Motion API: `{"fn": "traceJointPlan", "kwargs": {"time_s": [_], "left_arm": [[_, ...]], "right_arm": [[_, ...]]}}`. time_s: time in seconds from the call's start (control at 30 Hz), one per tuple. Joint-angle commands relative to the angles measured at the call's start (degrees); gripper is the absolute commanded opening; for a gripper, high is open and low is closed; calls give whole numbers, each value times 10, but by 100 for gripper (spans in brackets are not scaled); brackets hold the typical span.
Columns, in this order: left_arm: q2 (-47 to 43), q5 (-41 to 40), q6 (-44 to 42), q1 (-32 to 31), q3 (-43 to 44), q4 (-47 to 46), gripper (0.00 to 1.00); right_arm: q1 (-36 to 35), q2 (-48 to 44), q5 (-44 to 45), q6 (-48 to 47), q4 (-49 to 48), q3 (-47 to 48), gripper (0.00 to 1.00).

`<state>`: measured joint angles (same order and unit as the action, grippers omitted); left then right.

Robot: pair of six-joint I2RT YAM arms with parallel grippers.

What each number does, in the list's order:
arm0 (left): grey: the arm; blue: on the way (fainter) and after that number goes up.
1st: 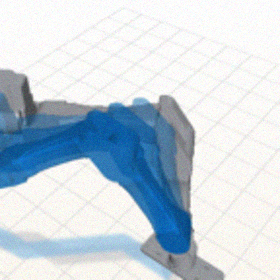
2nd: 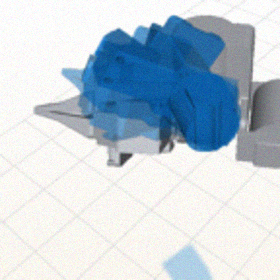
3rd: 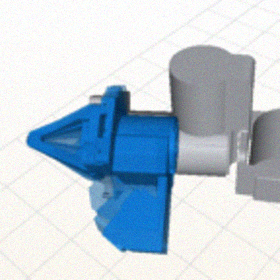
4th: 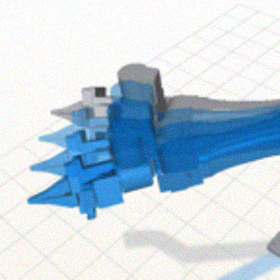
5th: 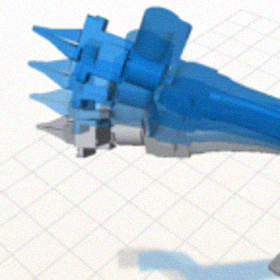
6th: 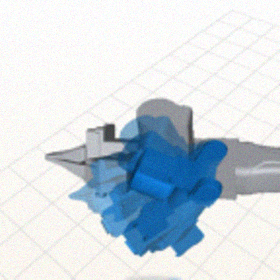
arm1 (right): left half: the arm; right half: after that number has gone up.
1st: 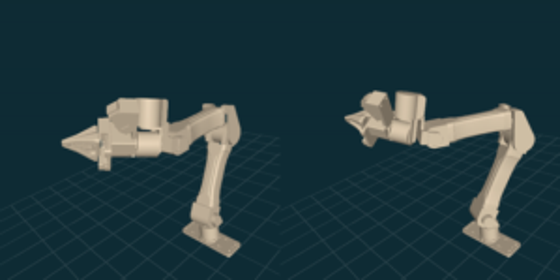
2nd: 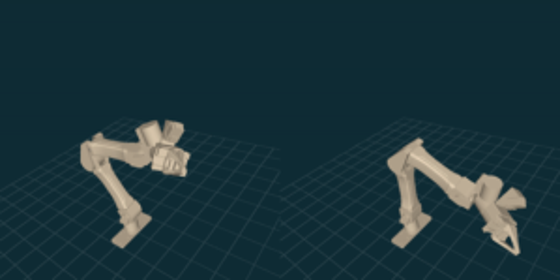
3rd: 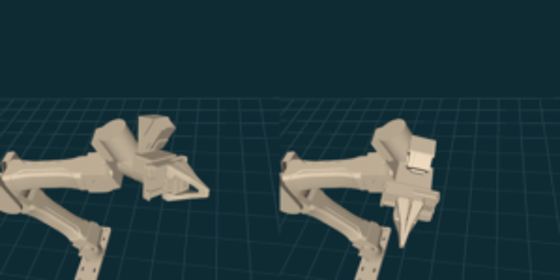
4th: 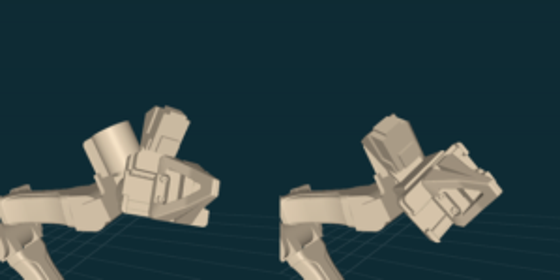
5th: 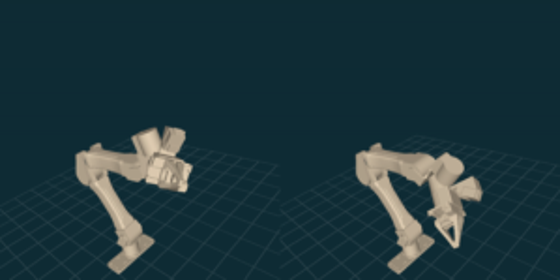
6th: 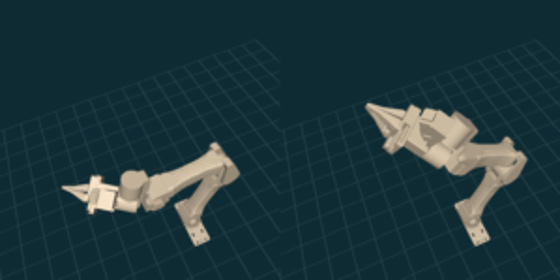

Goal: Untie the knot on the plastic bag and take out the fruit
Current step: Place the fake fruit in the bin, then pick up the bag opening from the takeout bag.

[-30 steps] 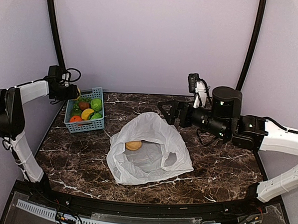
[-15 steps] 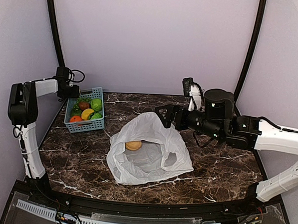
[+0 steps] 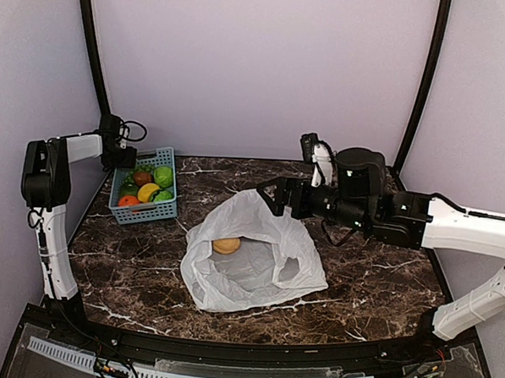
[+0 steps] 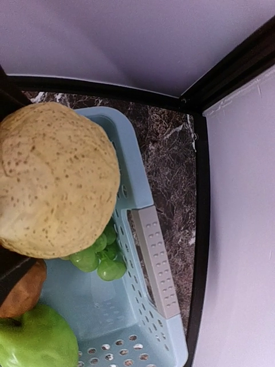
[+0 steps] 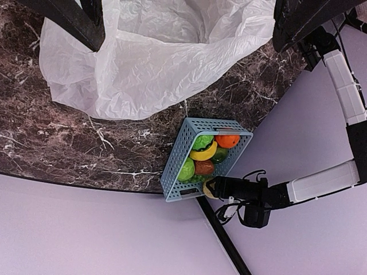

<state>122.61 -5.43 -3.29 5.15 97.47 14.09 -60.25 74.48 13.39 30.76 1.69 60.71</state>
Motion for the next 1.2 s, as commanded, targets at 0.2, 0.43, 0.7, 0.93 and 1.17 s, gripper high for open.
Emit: {"fn": "traceJointPlan", "kwargs": {"time_s": [0.2,0.43,0.7,0.93,1.17], "left_arm": [[2,-7,-6,4,25,43,89],[-12,9,9,4,28,50,95],[-77,61,31,5,-13,27,97],[-184,82,69,5,-108,9,97],[-363,213,151,-7,-272,9,97]], "right_arm": [[13,11,-22,6,-2,20,99],[17,11,-28,7,-2,18,99],[18,2,-30,7,-1,11,99],[19,-20,-30,6,3,-5,99],[21,-36,-53,-11,21,-10,98]]}}
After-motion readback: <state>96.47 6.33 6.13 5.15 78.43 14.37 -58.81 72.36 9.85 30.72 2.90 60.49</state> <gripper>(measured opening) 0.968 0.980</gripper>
